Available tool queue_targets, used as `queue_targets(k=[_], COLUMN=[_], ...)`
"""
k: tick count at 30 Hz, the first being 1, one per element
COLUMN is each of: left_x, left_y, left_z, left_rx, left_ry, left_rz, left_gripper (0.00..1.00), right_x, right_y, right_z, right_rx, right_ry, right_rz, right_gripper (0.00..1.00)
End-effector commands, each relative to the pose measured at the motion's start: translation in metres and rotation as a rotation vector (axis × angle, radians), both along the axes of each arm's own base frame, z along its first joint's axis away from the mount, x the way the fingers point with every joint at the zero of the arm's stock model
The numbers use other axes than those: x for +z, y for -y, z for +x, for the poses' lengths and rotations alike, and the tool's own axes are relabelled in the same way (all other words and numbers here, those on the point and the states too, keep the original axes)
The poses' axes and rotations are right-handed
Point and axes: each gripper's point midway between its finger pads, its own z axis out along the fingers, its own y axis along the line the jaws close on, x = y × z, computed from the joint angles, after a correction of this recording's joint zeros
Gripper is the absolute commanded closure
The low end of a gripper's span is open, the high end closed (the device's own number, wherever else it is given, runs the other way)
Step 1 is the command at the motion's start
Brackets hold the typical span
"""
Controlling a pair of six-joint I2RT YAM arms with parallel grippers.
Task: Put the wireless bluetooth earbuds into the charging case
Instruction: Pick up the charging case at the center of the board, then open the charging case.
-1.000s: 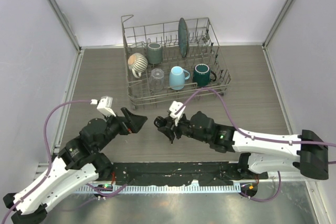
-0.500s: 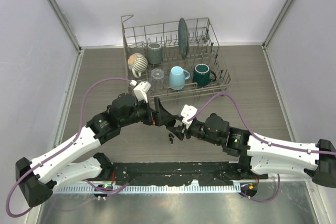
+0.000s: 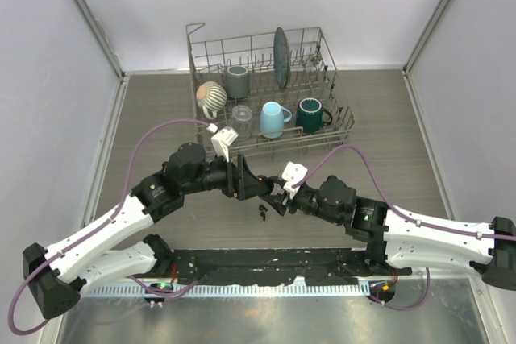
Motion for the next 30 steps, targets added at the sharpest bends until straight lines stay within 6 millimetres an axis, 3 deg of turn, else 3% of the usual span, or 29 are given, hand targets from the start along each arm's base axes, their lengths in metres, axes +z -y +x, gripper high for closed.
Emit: queue_targets(k=[1,9,14,18,21,22,25,26,29,30], left_x=[0.021,0.020,0.021,0.020,0.019,0.020,0.020,0.019,0.021,0.023], left_y=[0.006,0.016,0.017,0.016,0.017,0.017,0.018,0.018,0.015,0.013], left_z=[-0.008,-0.011,-0.013,-0.015,-0.016,-0.015,-0.014,-0.013,-0.006,-0.003], left_rx=[-0.089,-0.143,-0.161,-0.168,-0.175,-0.174,-0.179,-0.175,-0.135,-0.116], left_ry=[0.065,0.053,0.053,0.053,0.053,0.056,0.067,0.071,0.110,0.125], left_rz=[-0.045,-0.056,-0.060,-0.058,-0.056,-0.058,-0.056,-0.054,-0.047,-0.046], left_gripper=[0.34,0.43,0.60,0.69,0.80,0.90,1.00,1.00,1.00,1.00], right_x=[0.021,0.023,0.022,0.022,0.023,0.024,0.026,0.029,0.034,0.036], right_y=[0.000,0.001,0.001,0.002,0.000,0.001,0.001,0.002,0.006,0.009], right_z=[-0.001,-0.002,-0.002,-0.001,-0.001,-0.001,0.002,0.004,0.010,0.014], right_rx=[0.006,0.007,0.004,0.002,0.003,0.000,-0.023,-0.040,-0.107,-0.135], right_ry=[0.039,0.035,0.035,0.035,0.035,0.034,0.022,0.017,-0.036,-0.055], right_rz=[0.064,0.078,0.078,0.082,0.086,0.090,0.106,0.122,0.161,0.170], right_gripper=[0.98,0.98,0.97,0.97,0.97,0.97,0.89,0.76,0.51,0.48])
